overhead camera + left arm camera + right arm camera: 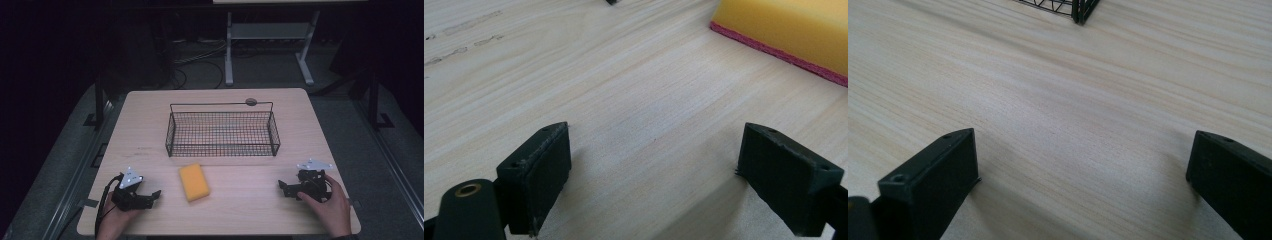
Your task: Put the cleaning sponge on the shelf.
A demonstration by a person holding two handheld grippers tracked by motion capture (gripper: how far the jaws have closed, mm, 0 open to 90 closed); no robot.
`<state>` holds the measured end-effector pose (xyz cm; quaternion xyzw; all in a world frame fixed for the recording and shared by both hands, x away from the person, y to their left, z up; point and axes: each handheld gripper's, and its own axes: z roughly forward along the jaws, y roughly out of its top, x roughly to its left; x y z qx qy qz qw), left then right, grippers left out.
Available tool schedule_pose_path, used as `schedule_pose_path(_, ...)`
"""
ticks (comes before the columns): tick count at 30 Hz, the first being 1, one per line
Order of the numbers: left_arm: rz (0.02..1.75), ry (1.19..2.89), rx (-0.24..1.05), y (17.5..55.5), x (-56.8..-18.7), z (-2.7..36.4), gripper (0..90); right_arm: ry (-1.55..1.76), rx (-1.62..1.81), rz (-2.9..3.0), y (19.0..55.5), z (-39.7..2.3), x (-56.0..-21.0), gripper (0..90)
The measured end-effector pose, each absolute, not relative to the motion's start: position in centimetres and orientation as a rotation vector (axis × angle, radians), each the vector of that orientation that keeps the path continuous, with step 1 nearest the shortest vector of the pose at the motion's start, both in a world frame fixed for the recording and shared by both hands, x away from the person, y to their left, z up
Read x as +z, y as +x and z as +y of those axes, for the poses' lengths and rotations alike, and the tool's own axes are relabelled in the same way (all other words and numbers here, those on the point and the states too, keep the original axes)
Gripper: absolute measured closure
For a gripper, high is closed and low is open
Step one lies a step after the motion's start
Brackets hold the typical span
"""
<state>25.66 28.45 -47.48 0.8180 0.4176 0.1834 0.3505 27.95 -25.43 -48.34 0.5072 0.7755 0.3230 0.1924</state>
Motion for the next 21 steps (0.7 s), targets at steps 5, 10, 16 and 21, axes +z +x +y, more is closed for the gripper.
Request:
schedule_pose_path(5,1.081,2.119,0.475,25.7,-47.5,28.5,12.9,1.422,0.904,2.178,28.0,-25.4,-48.3,0.0)
schedule_pose_path(10,1.097,2.123,0.456,25.8,-47.2,28.5,15.1,1.421,0.904,2.178,28.0,-25.4,-48.3,0.0)
schedule_pose_path(16,1.079,2.130,0.445,25.8,-46.5,28.4,25.2,1.420,0.904,2.179,28.0,-25.5,-48.3,0.0)
schedule_pose_path(21,1.044,2.162,0.437,25.7,-45.8,27.8,43.7,1.420,0.903,2.179,28.0,-25.5,-48.3,0.0)
